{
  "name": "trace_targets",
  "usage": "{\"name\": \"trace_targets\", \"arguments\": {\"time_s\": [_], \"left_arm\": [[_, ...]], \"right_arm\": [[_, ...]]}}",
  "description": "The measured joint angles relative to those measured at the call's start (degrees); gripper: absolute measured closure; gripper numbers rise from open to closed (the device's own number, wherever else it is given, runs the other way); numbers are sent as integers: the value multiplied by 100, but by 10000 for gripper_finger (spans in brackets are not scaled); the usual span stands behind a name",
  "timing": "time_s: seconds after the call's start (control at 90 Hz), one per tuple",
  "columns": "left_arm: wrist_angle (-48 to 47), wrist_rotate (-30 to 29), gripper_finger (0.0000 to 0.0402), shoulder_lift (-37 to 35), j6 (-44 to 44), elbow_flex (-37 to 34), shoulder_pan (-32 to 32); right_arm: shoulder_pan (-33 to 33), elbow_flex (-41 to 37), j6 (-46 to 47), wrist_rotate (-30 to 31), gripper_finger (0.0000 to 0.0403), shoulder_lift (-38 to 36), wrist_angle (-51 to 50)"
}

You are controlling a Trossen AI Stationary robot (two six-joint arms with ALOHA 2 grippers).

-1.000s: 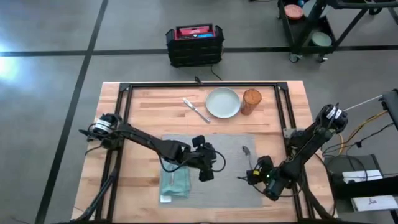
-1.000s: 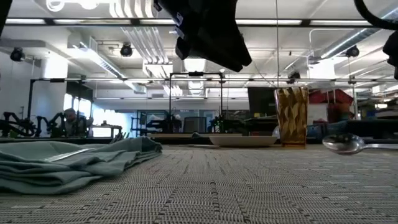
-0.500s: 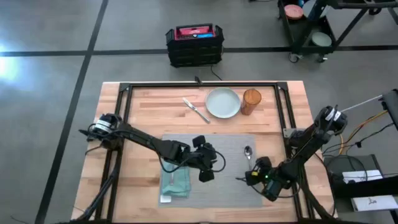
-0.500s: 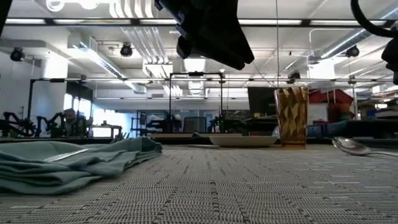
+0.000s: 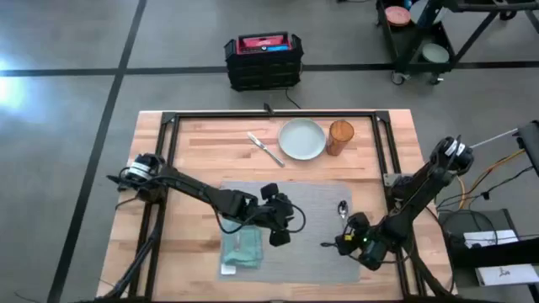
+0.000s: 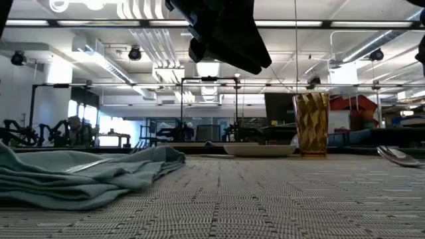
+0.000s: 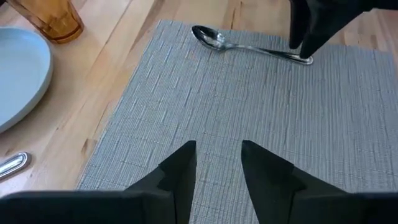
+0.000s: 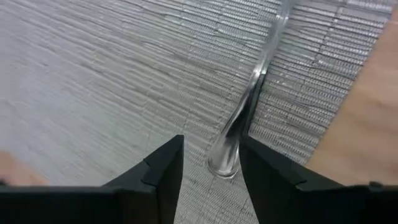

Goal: Set table place
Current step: Put the silver knife on the gray placemat, to the left of the silver spoon

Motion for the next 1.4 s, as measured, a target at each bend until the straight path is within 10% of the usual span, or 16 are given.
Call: {"name": "trace_targets", "arguments": {"time_s": [0.333,0.778,1.122,1.4], "left_arm": [[-6,2,287,0,118,0,-11],[-1615,-257,283,-886,86,0,229],[-2634,-308,246,-1165,-155,0,657],[-2976,-300,252,-1260,-575,-432,662]], "right_arm": [[-123,145,-1367,231,291,-260,51],[-1545,1015,-7228,1632,310,-496,20],[-3830,1251,-9252,1238,277,-364,274],[-4466,1247,-10421,468,286,103,1679]]}}
